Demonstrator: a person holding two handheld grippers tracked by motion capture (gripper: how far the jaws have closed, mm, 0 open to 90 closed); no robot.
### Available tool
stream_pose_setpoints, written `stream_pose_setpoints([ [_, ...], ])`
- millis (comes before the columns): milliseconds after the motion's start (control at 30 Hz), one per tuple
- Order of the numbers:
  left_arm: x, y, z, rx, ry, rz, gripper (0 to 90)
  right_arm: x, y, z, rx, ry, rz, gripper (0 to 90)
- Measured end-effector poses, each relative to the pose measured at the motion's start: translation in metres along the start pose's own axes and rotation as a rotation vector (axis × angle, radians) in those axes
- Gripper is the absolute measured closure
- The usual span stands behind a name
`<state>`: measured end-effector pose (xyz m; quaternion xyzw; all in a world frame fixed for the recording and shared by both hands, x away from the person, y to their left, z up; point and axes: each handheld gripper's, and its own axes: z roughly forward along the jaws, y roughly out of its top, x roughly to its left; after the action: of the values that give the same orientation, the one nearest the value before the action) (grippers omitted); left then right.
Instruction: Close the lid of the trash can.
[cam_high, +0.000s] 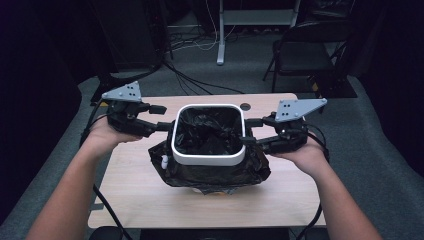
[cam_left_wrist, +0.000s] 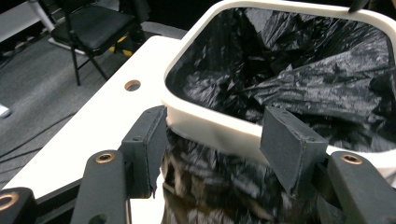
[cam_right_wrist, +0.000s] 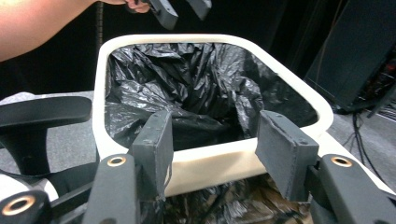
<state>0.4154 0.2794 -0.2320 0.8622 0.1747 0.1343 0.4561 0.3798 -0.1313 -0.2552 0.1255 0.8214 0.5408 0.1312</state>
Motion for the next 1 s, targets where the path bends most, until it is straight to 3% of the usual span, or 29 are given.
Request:
stream_pose_setpoints([
  [367,0.012,-0.032,-0.015,0.004,0.050,-0.086,40.9,-0.007,-0.014,-0.019,0.036,-0.085,0.026,45.1],
  [567,0.017,-0.054,-0.013,-0.001,0.065,-0.125,41.0,-0.011,-0.031,-0.022,0.050,-0.134,0.058,45.1],
  [667,0.019,-0.066,-0.009,0.019,0.074,-0.145,40.9,-0.014,-0.041,-0.021,0.066,-0.168,0.075,45.1],
  [1000,0.025,-0.103,-0.003,0.043,0.133,-0.204,41.1,-0.025,-0.080,-0.020,0.131,-0.253,0.146,44.9],
])
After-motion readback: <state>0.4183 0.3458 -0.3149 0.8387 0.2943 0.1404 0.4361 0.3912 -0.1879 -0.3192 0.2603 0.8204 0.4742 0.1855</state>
